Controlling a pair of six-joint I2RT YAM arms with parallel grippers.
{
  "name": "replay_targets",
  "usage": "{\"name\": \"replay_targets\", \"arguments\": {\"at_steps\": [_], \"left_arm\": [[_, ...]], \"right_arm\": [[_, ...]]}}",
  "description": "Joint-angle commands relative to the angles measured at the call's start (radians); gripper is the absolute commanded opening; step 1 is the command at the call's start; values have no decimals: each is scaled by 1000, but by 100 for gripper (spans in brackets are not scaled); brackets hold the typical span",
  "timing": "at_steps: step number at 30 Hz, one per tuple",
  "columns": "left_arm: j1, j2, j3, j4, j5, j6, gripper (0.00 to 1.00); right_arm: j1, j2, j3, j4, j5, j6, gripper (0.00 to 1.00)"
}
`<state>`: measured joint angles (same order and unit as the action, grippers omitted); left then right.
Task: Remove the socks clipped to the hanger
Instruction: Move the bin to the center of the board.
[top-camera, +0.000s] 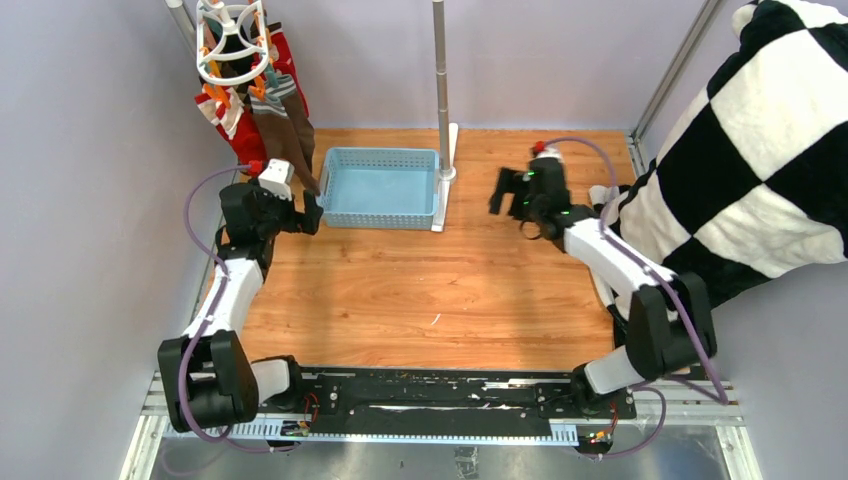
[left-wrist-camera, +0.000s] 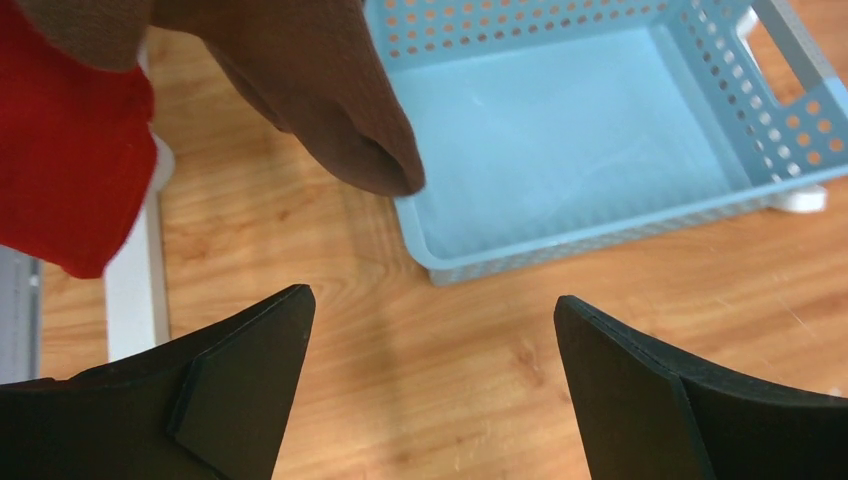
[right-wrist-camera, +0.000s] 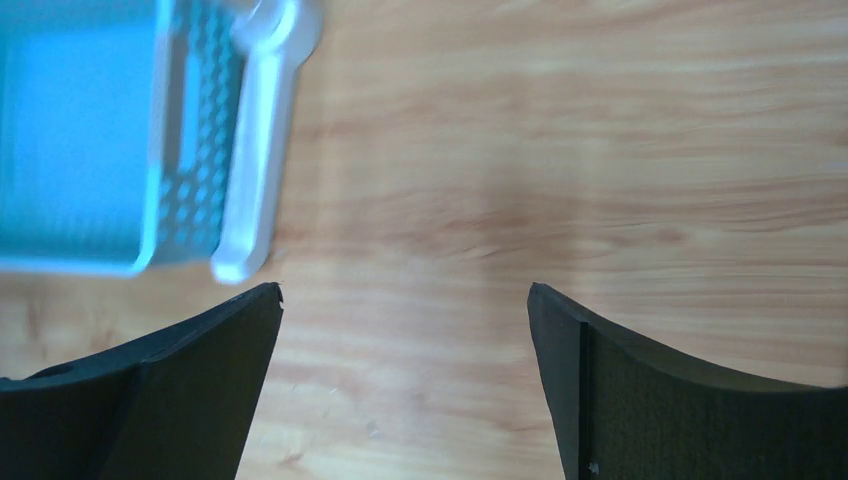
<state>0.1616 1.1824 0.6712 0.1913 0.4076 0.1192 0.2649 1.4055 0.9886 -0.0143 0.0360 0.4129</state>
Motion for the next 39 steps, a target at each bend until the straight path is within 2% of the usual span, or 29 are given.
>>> {"name": "replay_targets", "arguments": {"at_steps": [1,5,12,17,22,28,37,39], "left_arm": [[23,1,121,-391,111,56,100],[61,62,259,-582,126,92,100],[206,226,453,-891,225,155,100],[304,277,478,-938,257,158,100],[339,287,478,-946,199,169,100],[346,266,488,-946,127,163,100],[346,223,490,-944,103,166,100],[346,225,496,-944,84,165,100]], "right_arm": [[198,119,119,-150,48,9,98],[297,284,306,-187,66,-5,94],[337,511,559,-228,46,1,81],[354,640,697,-262,53,-2,72],[375,729,774,-287,61,-3,52],[392,727,748,-297,65,20,23],[485,510,470,-319,135,90,6],[516,459,394,-347,171,129,6]]}}
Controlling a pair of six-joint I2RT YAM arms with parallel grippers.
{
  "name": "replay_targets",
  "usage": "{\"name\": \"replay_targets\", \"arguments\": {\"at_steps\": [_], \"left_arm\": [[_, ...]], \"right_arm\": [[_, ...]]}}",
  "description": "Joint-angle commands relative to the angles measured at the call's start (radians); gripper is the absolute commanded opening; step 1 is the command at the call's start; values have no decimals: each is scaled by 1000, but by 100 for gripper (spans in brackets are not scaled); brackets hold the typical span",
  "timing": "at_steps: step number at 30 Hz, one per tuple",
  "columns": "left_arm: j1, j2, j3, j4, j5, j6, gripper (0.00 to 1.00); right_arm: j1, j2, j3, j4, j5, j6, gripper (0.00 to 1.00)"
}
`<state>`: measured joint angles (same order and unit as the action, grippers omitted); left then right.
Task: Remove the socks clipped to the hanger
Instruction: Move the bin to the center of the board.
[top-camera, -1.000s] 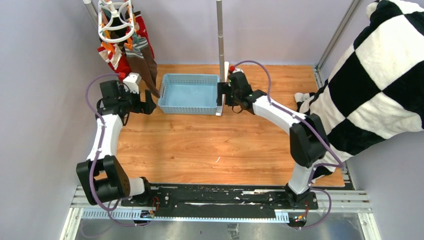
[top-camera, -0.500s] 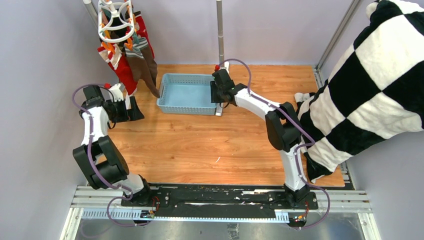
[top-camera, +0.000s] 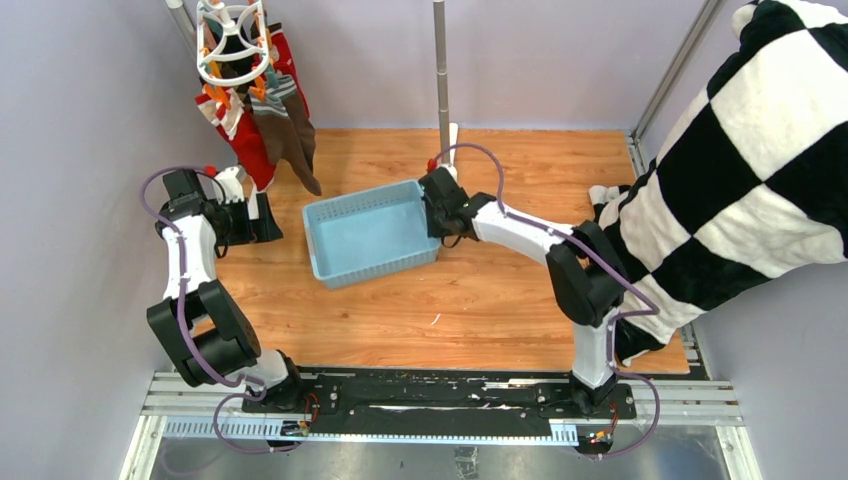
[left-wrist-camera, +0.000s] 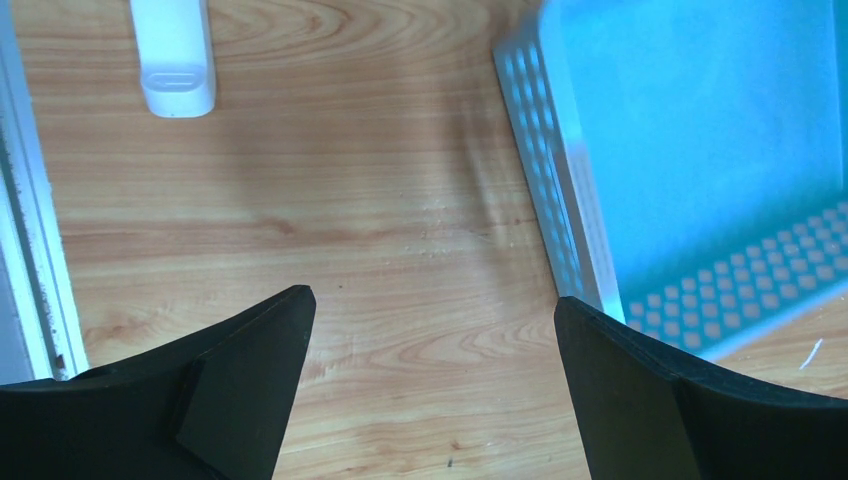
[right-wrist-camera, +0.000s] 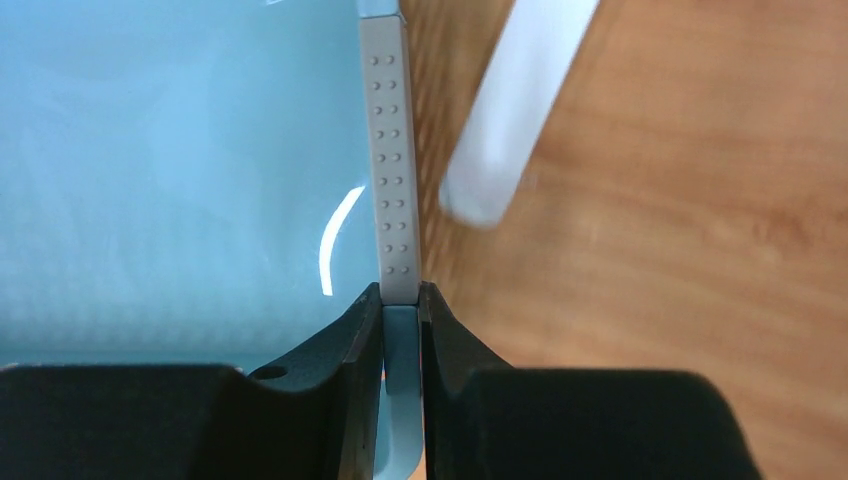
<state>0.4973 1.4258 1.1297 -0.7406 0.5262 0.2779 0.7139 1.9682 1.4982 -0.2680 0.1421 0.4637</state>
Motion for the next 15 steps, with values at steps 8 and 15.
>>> {"name": "replay_targets", "arguments": {"at_steps": [8,15], "left_arm": [[10,-8,57,-12,-80,12,100],[12,-6,74,-12,-80,29,100]], "right_arm": [[127,-261,-277,-191,49,219,40],[77,-379,-206,-201,40,123,69]]}}
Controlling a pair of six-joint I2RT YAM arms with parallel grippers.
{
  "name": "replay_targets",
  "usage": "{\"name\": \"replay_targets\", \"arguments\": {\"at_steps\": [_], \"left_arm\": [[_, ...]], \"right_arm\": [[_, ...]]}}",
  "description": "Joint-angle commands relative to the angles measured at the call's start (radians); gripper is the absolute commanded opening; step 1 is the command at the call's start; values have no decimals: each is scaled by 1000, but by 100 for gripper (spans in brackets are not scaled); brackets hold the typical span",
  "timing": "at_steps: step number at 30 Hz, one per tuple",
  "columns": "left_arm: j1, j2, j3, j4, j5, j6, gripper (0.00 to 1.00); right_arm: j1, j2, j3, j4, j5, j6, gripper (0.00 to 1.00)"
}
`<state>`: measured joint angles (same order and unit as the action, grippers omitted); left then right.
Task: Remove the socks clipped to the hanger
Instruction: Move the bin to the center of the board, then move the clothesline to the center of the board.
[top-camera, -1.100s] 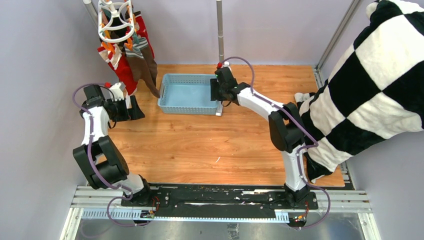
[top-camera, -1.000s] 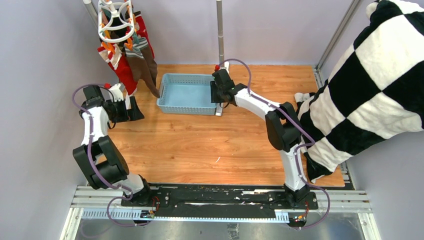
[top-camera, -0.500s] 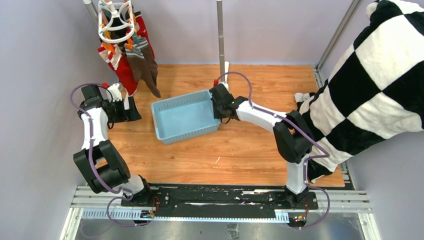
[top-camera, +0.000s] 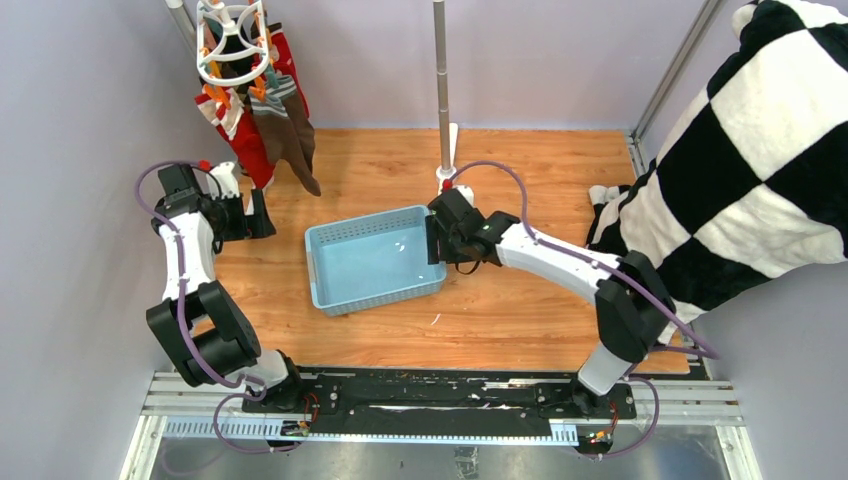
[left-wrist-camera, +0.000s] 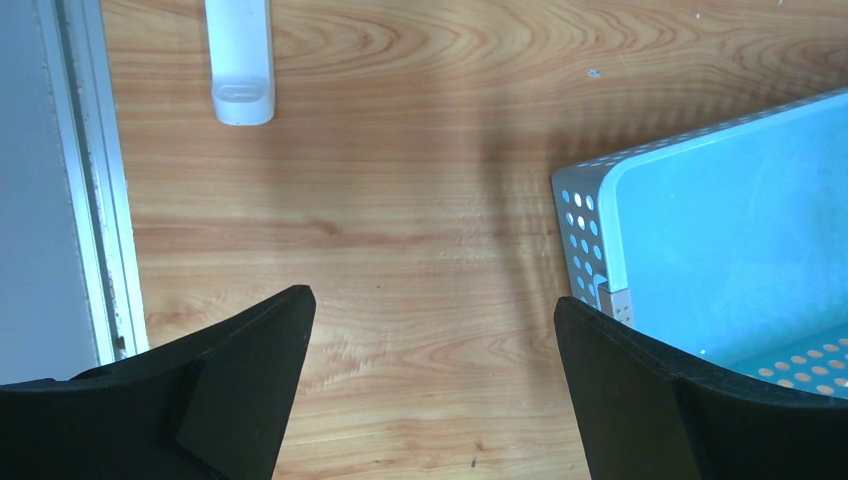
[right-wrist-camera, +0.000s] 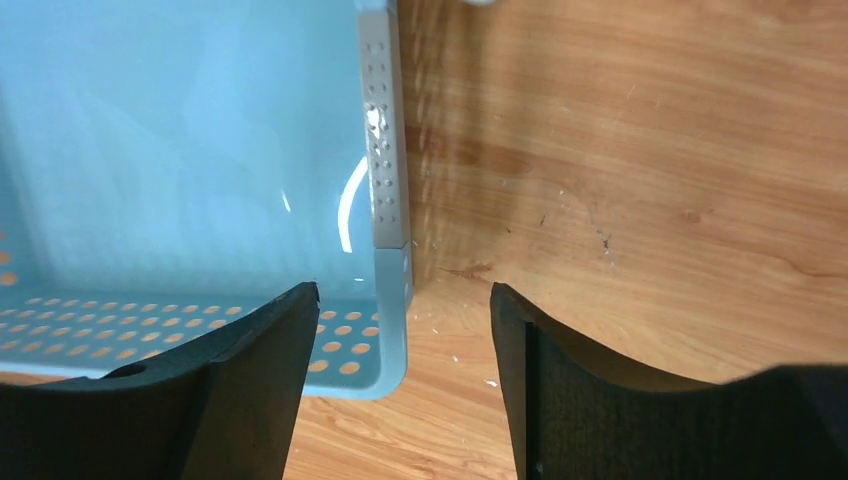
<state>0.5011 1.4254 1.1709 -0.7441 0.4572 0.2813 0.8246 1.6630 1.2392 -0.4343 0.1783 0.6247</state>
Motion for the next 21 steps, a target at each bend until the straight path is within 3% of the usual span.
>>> {"name": "replay_targets", "arguments": {"at_steps": [1,5,11,16,21], "left_arm": [[8,-6,33,-9,-11,29,100],[8,-2,30,-9,-16,26,100],[9,-37,-20,-17,-4,45,100],[13,-42,-23,-29,-29,68,100],[20,-31,-9,-44,-31,75,100]], "right_arm": [[-44,-78,72,-34,15,-50,71],[-117,-5,199,-19,71,-97,72],[-240,302,476,-13,76,-106,69],[-257,567,741,-66,119,-127,68],[-256,691,847,-73,113,-117,67]]}}
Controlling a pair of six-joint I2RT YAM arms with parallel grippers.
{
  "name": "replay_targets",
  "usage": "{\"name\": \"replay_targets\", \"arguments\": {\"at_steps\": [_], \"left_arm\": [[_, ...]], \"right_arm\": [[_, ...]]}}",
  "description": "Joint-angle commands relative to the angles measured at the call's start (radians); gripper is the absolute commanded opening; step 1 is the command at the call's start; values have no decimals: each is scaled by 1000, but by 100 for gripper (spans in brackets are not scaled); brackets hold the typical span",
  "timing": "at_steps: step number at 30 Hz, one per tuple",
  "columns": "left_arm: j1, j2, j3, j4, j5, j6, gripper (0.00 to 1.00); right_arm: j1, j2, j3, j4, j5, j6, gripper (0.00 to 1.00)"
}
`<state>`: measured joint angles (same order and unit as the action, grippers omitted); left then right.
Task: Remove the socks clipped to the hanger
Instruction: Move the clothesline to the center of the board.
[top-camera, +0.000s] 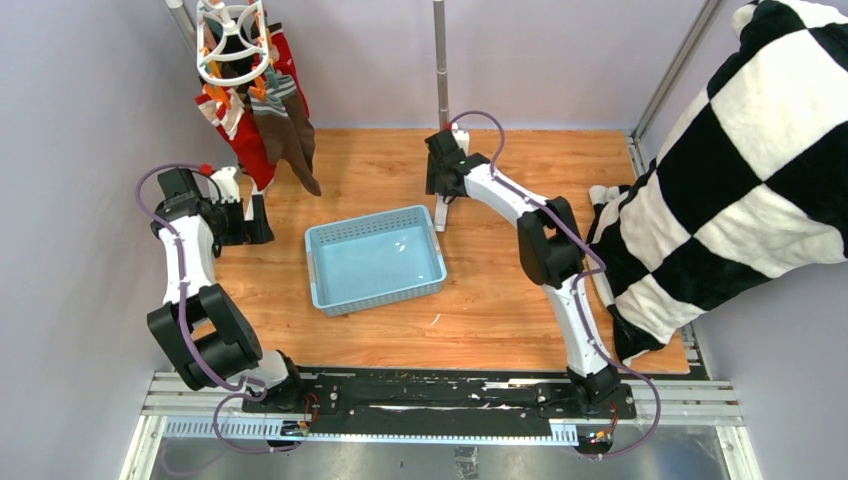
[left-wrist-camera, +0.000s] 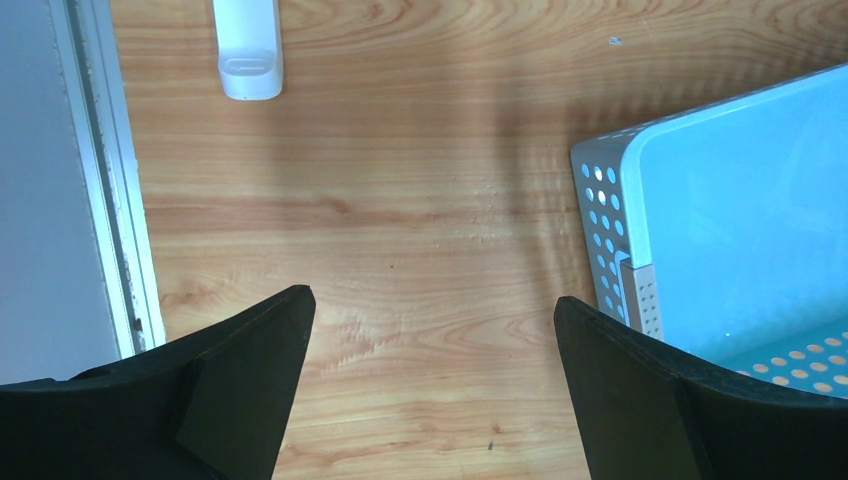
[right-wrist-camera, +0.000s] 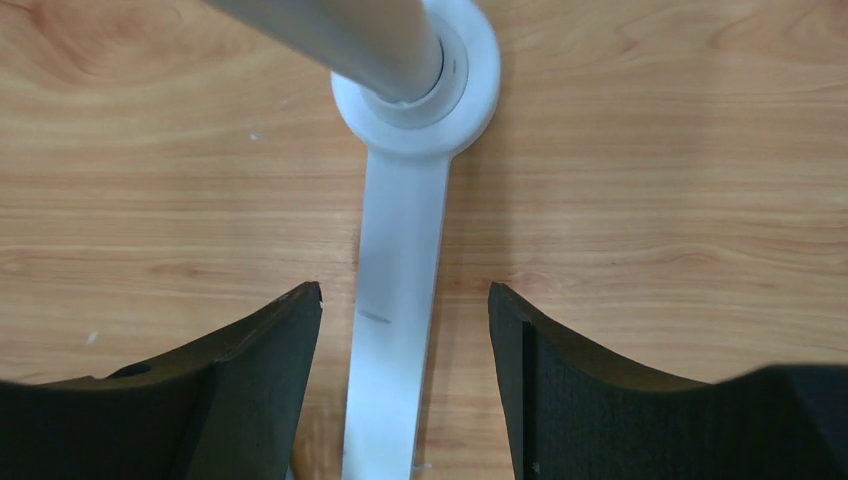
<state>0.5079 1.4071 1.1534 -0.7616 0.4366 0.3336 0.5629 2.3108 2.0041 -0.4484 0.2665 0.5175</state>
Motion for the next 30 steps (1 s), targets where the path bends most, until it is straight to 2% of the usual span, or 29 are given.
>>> {"name": "replay_targets", "arguments": {"at_steps": [1,5,8,14,22,30], "left_arm": [[13,-12,9,-28,-9,23,100],[13,-22,14,-36,-7,26,100],[14,-31,16,-40,-19,28,100],[12,-47,34,-62,-33,47,100],[14,-96,22,-97,28,95,100],[13,-139,-8,-181,109,205,100]], "right_arm": [[6,59,87,-59,28,-10,67],[7,79,52,-60,66,-7,60],[4,68,-9,-59,111,-6,49],[-42,-49,-193,-26,158,-6,37],[-182,-257,-490,74,142,3,35],[-313,-347,-599,97,57,47,36]]}}
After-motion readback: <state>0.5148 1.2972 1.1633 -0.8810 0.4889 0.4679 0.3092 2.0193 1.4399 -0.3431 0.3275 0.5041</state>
